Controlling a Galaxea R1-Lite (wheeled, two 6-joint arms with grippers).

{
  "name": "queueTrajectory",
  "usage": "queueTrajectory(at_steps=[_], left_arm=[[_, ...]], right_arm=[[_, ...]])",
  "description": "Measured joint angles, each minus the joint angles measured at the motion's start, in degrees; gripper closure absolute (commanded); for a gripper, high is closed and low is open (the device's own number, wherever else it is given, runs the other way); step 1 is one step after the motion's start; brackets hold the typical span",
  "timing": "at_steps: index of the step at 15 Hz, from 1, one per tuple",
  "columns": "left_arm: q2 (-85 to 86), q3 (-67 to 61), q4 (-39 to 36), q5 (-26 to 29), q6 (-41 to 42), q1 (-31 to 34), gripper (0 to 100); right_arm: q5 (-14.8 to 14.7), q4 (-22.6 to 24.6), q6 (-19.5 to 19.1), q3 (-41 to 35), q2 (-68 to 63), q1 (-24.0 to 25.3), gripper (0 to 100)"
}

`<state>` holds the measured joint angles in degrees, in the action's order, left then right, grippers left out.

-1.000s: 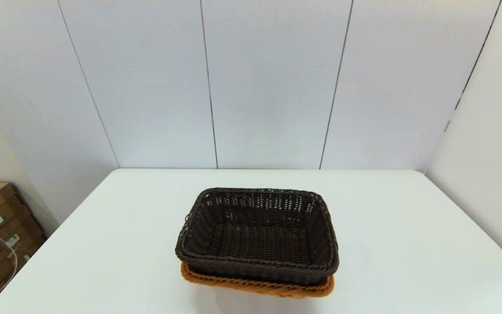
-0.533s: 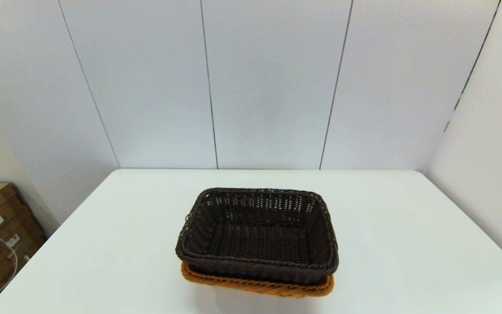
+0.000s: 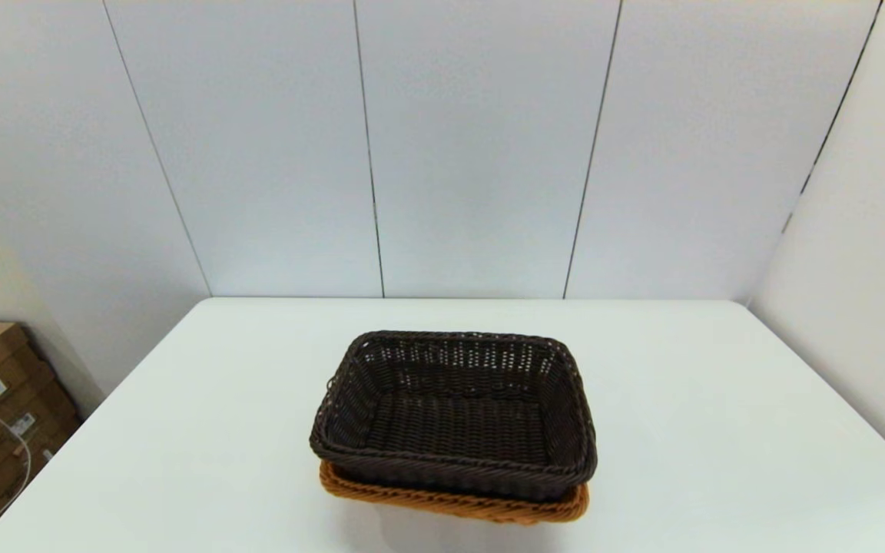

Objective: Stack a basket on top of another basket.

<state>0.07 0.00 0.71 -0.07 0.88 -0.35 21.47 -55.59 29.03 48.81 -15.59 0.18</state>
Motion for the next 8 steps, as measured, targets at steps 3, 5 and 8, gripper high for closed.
queueTrajectory(at_steps=[3,5,8], left_arm=[[0.0,0.0,0.0,0.0,0.0,0.0,0],[0.0,0.0,0.0,0.0,-0.1,0.0,0],[0.0,0.0,0.0,0.0,-0.1,0.0,0]], right_arm=[[-2.7,2.0,-4.4,-4.6,5.2,0.0,0],[-4.7,5.4,-7.1,-8.9,8.6,-0.1,0],[-10.9,13.9,-13.4,-17.8,12.6,-0.1,0]])
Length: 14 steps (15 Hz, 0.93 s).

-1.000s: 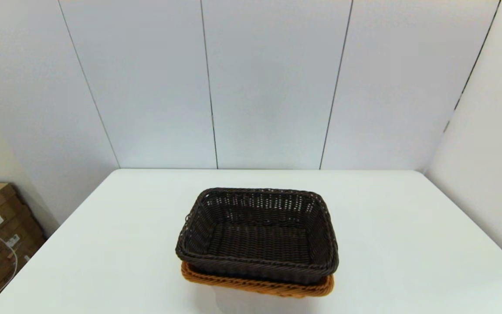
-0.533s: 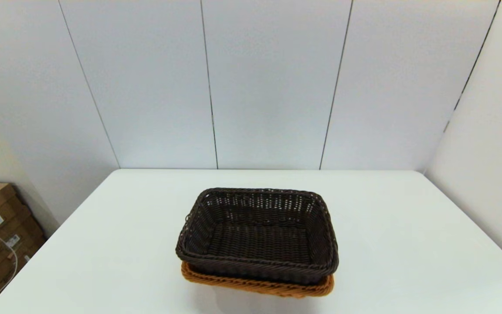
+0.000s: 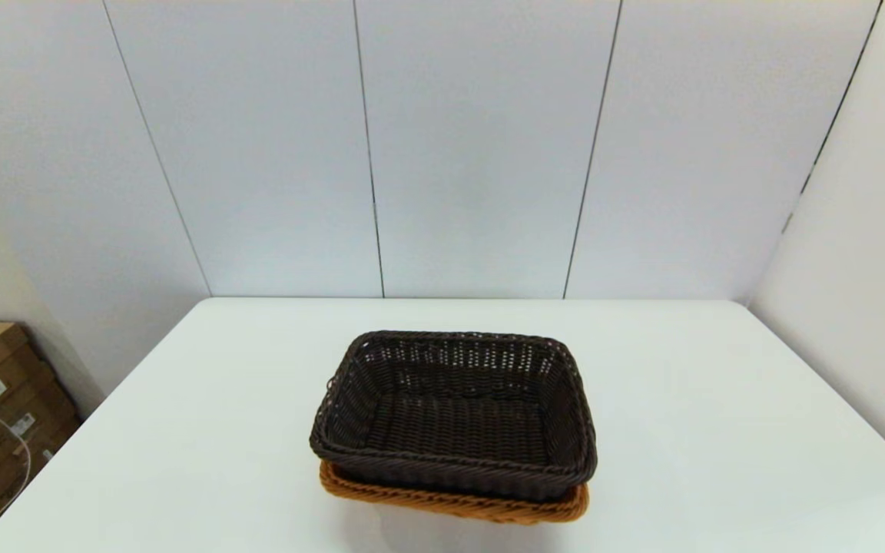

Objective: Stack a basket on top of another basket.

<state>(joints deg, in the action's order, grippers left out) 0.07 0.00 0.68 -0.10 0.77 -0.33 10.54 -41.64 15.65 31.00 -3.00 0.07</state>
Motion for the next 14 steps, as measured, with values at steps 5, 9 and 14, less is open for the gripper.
queueTrajectory(at_steps=[5,9,14], left_arm=[[0.0,0.0,0.0,0.0,0.0,0.0,0],[0.0,0.0,0.0,0.0,0.0,0.0,0],[0.0,0.0,0.0,0.0,0.0,0.0,0]], right_arm=[[-7.4,19.8,-10.6,-15.6,2.8,0.0,0],[-9.1,28.6,-18.3,-23.4,3.0,0.0,0],[-9.0,31.1,-20.6,-27.0,3.0,0.0,0]])
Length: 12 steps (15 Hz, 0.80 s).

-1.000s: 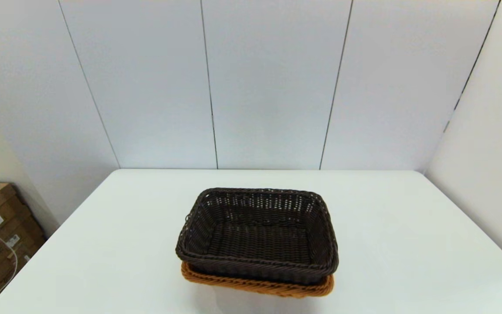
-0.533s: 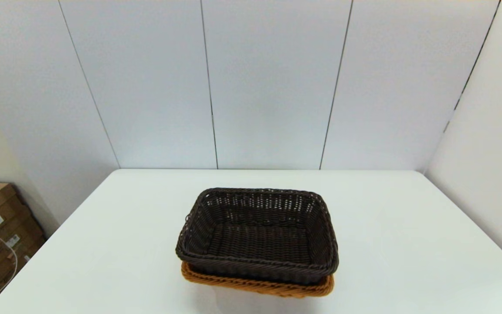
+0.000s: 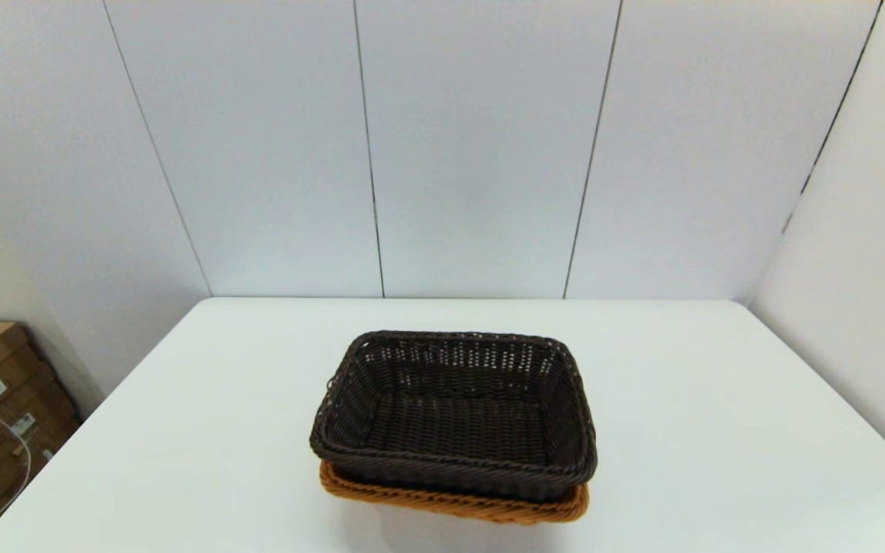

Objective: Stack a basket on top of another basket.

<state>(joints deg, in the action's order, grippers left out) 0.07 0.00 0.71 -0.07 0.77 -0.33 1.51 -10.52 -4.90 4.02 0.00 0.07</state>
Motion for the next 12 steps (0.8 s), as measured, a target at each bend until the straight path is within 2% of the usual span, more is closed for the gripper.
queueTrajectory(at_steps=[12], left_arm=[[0.0,0.0,0.0,0.0,-0.1,0.0,0]], right_arm=[[0.2,0.2,0.7,-0.3,0.0,0.0,0]])
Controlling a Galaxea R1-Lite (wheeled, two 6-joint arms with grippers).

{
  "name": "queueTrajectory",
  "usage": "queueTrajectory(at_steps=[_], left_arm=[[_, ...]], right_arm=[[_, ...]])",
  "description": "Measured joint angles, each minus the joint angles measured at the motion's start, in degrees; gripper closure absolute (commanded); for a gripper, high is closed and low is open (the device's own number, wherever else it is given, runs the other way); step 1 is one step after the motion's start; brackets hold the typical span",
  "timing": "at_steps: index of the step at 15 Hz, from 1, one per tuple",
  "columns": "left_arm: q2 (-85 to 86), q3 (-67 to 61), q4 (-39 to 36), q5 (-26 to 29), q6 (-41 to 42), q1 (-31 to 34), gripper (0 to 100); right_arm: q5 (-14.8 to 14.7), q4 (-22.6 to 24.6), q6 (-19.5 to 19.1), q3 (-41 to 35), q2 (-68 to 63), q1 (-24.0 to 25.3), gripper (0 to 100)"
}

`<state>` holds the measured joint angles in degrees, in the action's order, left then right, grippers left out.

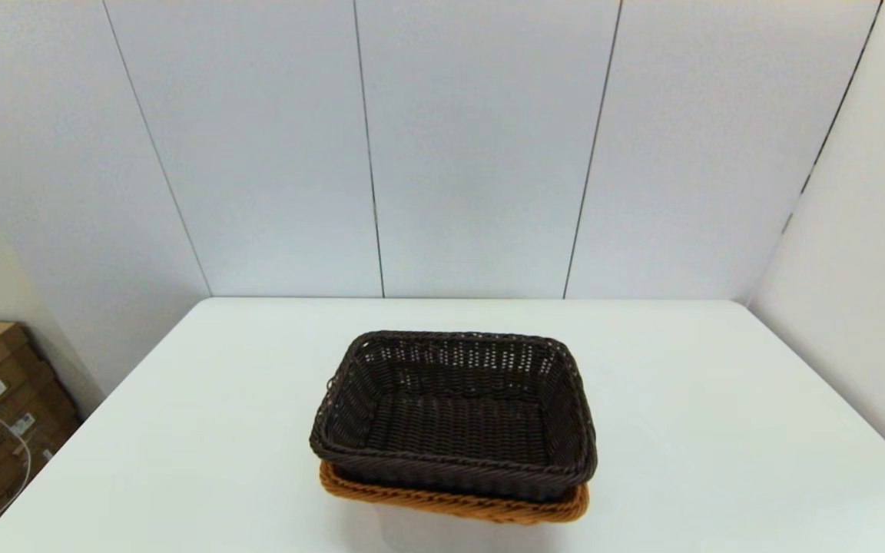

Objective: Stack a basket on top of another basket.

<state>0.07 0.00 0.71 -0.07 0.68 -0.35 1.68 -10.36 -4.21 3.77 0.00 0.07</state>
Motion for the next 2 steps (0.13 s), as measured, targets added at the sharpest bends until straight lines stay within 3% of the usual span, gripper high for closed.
queueTrajectory(at_steps=[2], left_arm=[[0.0,0.0,0.0,0.0,0.0,0.0,0]], right_arm=[[-0.1,0.0,0.1,-0.1,0.0,0.0,0]])
